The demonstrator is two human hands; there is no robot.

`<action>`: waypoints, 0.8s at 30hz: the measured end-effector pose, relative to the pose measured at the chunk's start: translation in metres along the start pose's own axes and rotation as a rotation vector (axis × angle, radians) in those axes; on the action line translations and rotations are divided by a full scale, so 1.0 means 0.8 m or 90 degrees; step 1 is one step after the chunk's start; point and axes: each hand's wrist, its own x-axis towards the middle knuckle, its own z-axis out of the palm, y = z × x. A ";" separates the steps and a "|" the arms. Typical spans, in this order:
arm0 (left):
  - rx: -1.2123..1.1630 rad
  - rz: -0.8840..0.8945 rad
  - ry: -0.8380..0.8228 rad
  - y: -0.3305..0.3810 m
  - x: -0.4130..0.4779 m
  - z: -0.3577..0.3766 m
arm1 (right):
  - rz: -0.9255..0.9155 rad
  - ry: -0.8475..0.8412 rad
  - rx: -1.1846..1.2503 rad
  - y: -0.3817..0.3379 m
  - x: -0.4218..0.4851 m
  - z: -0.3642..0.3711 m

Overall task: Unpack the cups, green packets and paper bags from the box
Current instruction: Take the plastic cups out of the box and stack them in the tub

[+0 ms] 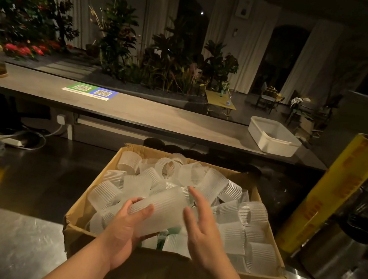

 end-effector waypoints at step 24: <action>0.061 0.021 -0.016 0.001 -0.005 0.005 | 0.006 0.057 0.112 0.005 0.006 -0.012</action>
